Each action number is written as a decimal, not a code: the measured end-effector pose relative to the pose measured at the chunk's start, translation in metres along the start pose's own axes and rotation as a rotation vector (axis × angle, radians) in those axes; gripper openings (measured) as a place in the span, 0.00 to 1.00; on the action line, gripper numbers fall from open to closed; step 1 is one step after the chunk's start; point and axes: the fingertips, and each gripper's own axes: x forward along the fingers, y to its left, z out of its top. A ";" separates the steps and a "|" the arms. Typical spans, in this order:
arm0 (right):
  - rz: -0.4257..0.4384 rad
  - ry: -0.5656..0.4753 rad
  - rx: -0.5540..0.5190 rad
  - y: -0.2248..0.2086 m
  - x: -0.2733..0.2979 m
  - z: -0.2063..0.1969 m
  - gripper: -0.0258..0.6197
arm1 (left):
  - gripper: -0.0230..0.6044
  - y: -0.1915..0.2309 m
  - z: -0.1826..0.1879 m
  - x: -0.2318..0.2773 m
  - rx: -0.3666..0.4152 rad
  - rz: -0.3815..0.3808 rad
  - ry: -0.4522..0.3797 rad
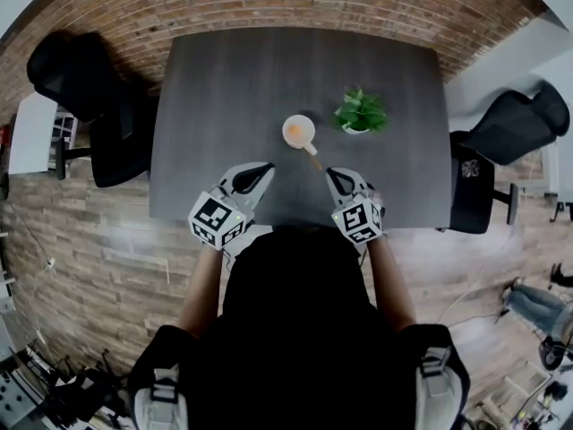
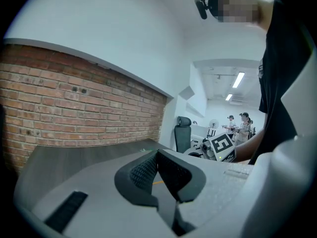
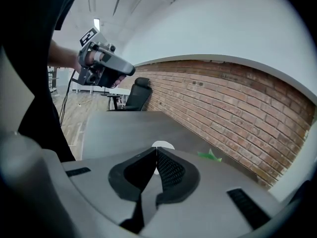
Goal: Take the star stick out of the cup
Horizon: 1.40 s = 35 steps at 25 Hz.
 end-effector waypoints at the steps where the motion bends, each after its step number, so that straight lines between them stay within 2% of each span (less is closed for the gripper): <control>1: -0.001 -0.002 0.004 0.003 0.003 0.002 0.04 | 0.04 0.003 -0.001 -0.002 0.000 -0.007 0.004; 13: -0.026 0.064 0.014 0.015 0.036 -0.008 0.15 | 0.04 0.028 -0.013 -0.013 -0.004 -0.054 0.033; 27: -0.090 0.126 0.061 0.010 0.058 -0.027 0.12 | 0.04 0.042 -0.022 -0.019 -0.001 -0.066 0.061; 35: -0.096 0.160 0.068 0.012 0.068 -0.037 0.10 | 0.04 0.053 -0.019 -0.023 -0.004 -0.061 0.064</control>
